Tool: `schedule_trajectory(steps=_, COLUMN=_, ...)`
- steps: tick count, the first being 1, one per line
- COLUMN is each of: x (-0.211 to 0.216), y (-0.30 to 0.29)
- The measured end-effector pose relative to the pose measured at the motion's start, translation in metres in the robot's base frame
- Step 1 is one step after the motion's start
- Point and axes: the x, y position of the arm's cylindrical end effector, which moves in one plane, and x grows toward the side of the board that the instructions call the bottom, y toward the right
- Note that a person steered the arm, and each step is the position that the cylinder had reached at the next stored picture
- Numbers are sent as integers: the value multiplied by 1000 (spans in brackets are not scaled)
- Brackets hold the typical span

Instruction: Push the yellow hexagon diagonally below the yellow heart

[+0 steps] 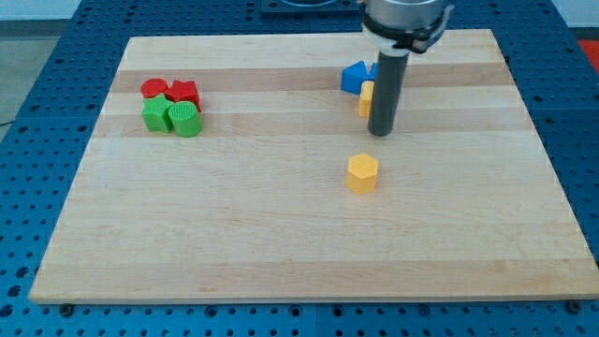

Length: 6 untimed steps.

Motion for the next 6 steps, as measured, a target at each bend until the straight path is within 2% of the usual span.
schedule_trajectory(steps=3, x=-32, y=1)
schedule_trajectory(steps=4, x=-8, y=2)
schedule_trajectory(steps=6, x=102, y=73)
